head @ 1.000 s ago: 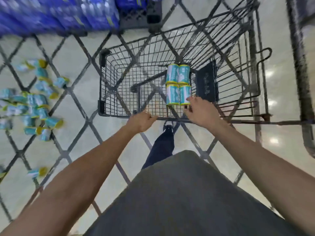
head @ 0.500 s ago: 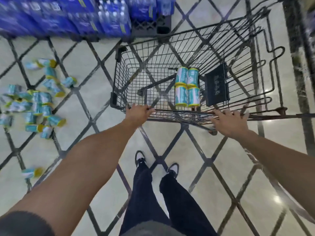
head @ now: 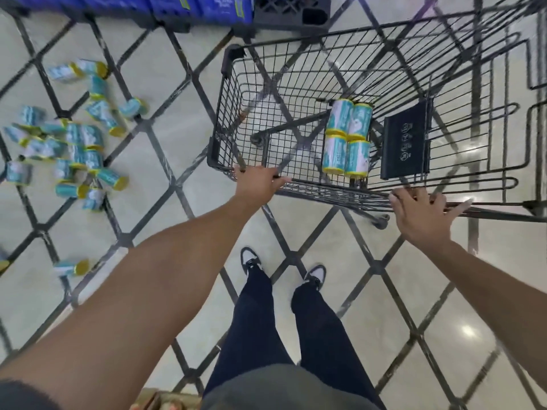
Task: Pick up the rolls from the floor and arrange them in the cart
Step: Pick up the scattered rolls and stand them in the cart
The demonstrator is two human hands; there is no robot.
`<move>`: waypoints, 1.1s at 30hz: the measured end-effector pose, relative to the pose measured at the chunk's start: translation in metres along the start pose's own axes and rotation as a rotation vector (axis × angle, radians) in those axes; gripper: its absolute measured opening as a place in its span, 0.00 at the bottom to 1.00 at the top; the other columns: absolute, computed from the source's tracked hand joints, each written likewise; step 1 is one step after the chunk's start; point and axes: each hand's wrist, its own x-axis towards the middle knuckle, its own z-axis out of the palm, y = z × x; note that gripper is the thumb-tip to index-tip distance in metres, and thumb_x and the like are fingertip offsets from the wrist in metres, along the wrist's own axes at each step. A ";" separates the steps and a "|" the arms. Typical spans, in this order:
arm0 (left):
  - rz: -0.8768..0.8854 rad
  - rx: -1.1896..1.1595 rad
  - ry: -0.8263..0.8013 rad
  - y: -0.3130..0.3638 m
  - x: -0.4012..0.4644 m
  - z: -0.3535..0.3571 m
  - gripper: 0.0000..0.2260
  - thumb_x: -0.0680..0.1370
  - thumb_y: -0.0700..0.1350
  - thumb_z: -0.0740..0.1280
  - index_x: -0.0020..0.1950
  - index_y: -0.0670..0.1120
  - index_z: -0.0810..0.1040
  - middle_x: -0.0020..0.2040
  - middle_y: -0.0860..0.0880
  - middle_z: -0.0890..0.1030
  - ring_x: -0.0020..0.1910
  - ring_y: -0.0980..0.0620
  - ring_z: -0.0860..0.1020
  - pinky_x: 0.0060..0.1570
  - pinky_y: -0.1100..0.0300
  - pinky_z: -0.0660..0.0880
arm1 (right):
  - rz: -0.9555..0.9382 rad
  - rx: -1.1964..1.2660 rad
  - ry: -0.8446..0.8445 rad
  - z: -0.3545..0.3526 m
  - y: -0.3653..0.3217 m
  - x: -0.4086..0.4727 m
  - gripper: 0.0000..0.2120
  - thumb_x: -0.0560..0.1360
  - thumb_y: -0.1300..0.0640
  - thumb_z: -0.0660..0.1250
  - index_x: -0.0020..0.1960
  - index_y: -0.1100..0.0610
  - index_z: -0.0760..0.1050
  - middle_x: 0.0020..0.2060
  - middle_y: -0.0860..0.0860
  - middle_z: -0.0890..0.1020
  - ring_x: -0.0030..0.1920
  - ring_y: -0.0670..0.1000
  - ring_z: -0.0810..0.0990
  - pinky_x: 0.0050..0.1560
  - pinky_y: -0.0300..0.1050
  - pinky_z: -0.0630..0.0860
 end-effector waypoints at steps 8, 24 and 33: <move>-0.017 0.021 0.026 -0.057 -0.026 0.002 0.28 0.78 0.72 0.51 0.52 0.53 0.80 0.49 0.48 0.83 0.57 0.44 0.79 0.72 0.32 0.54 | -0.013 -0.019 -0.029 0.000 -0.053 -0.029 0.23 0.84 0.37 0.44 0.67 0.42 0.72 0.68 0.53 0.76 0.72 0.69 0.66 0.67 0.86 0.44; -0.039 0.004 0.006 -0.170 -0.042 -0.031 0.28 0.78 0.71 0.52 0.53 0.52 0.81 0.47 0.48 0.83 0.56 0.43 0.79 0.71 0.30 0.55 | -0.058 0.034 -0.030 -0.009 -0.164 -0.055 0.23 0.84 0.37 0.42 0.68 0.39 0.71 0.67 0.52 0.76 0.73 0.68 0.65 0.66 0.85 0.39; -0.010 -0.022 0.003 -0.225 -0.037 -0.040 0.35 0.72 0.76 0.46 0.53 0.52 0.80 0.49 0.48 0.83 0.57 0.42 0.79 0.69 0.28 0.57 | -0.076 0.047 -0.028 -0.016 -0.212 -0.058 0.22 0.85 0.38 0.44 0.68 0.38 0.72 0.66 0.51 0.77 0.73 0.67 0.66 0.66 0.86 0.39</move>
